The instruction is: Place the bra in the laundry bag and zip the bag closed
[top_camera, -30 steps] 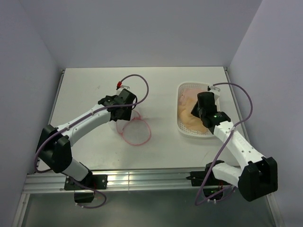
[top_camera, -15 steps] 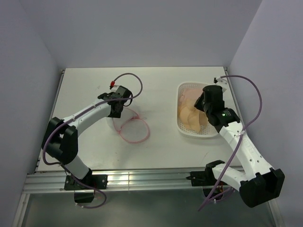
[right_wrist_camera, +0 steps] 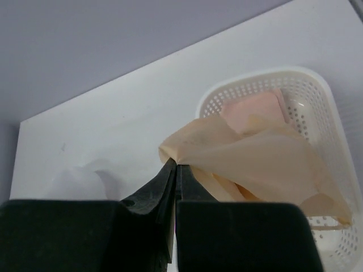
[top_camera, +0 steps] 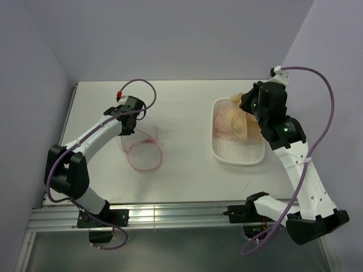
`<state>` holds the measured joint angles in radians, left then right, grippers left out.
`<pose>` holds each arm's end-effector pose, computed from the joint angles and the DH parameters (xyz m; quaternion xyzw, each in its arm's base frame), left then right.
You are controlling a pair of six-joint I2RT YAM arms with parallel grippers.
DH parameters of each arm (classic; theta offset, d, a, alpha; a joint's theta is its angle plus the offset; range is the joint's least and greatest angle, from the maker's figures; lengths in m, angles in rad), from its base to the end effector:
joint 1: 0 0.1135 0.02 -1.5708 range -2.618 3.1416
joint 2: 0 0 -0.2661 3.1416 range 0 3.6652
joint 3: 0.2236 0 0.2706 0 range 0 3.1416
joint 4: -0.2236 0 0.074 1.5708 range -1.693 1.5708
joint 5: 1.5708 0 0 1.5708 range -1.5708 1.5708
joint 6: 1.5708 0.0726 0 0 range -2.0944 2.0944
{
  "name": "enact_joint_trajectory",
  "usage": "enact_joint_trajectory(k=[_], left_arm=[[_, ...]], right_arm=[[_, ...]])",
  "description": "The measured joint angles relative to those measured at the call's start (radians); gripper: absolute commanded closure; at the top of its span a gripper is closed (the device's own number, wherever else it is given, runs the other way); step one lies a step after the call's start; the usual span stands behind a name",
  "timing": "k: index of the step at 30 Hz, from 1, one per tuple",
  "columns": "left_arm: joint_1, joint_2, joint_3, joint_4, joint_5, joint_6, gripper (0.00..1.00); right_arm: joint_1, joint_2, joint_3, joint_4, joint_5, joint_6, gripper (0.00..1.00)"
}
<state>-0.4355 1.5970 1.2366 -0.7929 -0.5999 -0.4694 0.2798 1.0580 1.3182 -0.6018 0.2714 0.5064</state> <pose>0.3340 -0.1102 0.2202 -0.0771 0.9334 0.1734 0.3044 0.2597 0.0544 0.4230 0.1690 0.7955 0.1168 0.5701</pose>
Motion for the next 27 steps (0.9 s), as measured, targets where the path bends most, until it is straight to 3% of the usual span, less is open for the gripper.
enact_joint_trajectory(k=[10,18,21,23,25,27], left_arm=[[0.125,-0.134,-0.011,0.015,0.001,-0.018,0.85],[0.154,-0.198,-0.069,0.031,0.01,-0.023,0.74],[0.154,-0.227,-0.09,0.033,0.02,-0.023,0.59],[0.154,-0.24,-0.099,0.036,0.028,-0.021,0.36],[0.154,-0.252,-0.109,0.045,0.038,-0.026,0.23],[0.154,-0.259,-0.117,0.051,0.049,-0.031,0.16]], right_arm=[[0.192,0.181,0.332,-0.065,0.018,-0.022,1.0],[0.436,0.331,0.386,-0.066,0.061,0.005,1.0],[0.5,0.367,0.319,-0.035,0.066,0.034,1.0],[0.519,0.381,0.255,-0.011,0.061,0.055,1.0],[0.521,0.404,0.186,0.019,0.059,0.077,0.99],[0.521,0.452,0.137,0.041,0.055,0.094,0.9]])
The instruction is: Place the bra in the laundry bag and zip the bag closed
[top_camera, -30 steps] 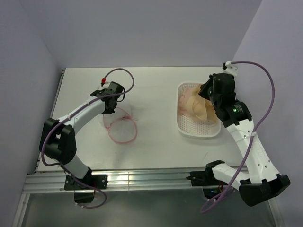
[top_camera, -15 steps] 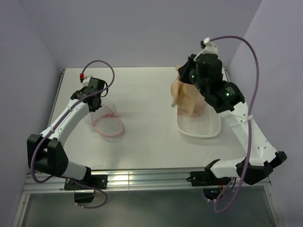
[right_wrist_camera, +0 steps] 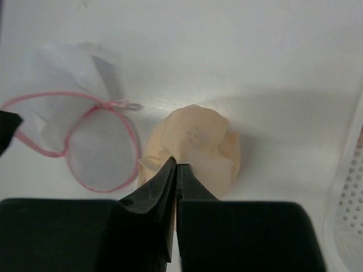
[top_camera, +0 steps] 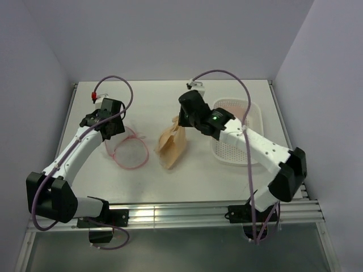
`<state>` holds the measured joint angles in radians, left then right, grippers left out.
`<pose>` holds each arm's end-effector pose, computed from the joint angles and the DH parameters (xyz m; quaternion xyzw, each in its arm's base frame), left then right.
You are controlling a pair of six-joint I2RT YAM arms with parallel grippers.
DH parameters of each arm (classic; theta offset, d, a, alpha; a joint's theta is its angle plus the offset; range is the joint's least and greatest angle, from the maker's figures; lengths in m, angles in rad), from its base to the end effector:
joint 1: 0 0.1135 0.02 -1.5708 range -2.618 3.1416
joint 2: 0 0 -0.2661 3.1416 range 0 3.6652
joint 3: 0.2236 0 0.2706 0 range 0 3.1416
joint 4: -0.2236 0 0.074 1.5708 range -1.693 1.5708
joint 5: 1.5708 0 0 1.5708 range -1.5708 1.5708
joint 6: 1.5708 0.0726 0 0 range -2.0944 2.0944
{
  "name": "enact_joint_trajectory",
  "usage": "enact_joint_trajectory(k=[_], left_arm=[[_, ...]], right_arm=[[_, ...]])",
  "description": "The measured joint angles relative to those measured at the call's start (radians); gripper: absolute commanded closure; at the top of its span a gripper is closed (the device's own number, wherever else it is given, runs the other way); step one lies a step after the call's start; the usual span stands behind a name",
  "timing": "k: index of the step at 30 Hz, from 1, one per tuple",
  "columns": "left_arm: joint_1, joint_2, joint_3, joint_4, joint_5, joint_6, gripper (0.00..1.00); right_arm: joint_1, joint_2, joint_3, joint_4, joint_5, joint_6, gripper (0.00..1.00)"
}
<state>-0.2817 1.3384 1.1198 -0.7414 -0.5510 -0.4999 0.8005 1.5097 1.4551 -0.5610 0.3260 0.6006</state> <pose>0.3057 -0.0489 0.2625 -0.1812 0.9034 0.1297 0.3663 0.2862 0.2616 0.3422 -0.0132 0.8794 0.1822 0.4396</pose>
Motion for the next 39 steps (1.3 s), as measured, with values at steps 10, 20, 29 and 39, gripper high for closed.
enact_joint_trajectory(k=[10,20,29,39], left_arm=[[0.0,-0.083,-0.015,0.005,0.032,-0.002,0.03],[-0.218,-0.198,0.026,-0.008,0.001,-0.002,0.02],[-0.574,-0.005,0.079,-0.006,-0.076,-0.086,0.03],[-0.743,0.333,0.15,0.022,-0.127,-0.144,0.02]], right_arm=[[-0.002,0.244,-0.032,0.069,-0.037,0.039,0.32],[-0.005,0.133,-0.147,0.108,0.015,0.077,0.16],[-0.129,-0.066,-0.431,0.177,-0.005,0.143,0.16],[-0.239,-0.072,-0.598,0.293,-0.141,0.167,0.19]])
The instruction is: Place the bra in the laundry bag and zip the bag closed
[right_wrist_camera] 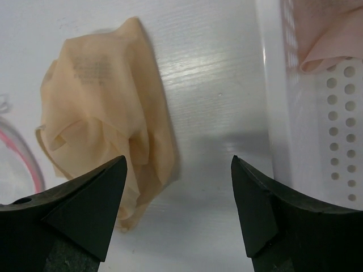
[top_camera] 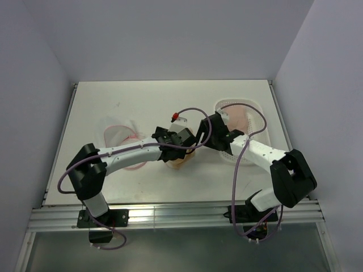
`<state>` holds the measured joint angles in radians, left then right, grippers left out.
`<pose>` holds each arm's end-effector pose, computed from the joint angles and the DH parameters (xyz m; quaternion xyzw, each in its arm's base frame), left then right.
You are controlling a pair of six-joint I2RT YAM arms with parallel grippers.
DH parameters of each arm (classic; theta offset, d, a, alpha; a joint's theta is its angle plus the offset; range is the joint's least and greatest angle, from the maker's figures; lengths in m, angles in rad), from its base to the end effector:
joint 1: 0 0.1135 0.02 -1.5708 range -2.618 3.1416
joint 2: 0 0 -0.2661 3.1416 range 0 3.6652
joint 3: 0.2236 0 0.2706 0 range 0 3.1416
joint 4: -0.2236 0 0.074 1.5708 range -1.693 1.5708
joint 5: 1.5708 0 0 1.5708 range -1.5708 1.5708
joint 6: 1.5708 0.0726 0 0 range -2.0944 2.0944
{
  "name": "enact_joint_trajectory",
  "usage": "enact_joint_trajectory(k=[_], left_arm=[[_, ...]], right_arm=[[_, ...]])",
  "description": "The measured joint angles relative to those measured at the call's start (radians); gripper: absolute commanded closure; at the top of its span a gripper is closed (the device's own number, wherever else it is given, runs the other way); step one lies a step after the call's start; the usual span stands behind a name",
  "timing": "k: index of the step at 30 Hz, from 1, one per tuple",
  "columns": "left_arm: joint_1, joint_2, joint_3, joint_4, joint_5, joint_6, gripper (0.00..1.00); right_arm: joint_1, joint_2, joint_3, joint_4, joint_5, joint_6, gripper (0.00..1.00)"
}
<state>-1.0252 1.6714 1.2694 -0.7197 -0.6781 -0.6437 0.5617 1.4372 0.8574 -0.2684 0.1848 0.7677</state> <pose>0.2308 -0.2924 0.2126 0.1016 0.9168 0.0622 0.3813 0.2900 0.1668 0.1738 0.1282 0.9232 0.1492 0.3303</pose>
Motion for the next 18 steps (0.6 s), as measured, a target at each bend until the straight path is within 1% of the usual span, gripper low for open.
enact_joint_trajectory(k=[4,7,10,13,18], left_arm=[[0.005,0.081,0.027,0.002,-0.027,-0.008,0.03],[0.012,0.105,0.034,0.011,-0.026,-0.004,0.06],[0.011,0.108,0.034,0.055,-0.013,0.033,0.05],[-0.016,0.108,0.03,0.105,0.001,0.074,0.05],[-0.099,0.127,0.029,0.14,-0.008,0.109,0.06]], right_arm=[[-0.051,-0.007,-0.046,0.034,-0.03,0.0,0.19],[-0.084,-0.037,-0.078,0.032,-0.037,-0.003,0.19],[-0.091,-0.061,-0.08,0.035,-0.047,-0.003,0.19],[-0.09,-0.072,-0.08,0.039,-0.056,-0.003,0.19],[-0.09,-0.074,-0.08,0.039,-0.056,-0.001,0.2]])
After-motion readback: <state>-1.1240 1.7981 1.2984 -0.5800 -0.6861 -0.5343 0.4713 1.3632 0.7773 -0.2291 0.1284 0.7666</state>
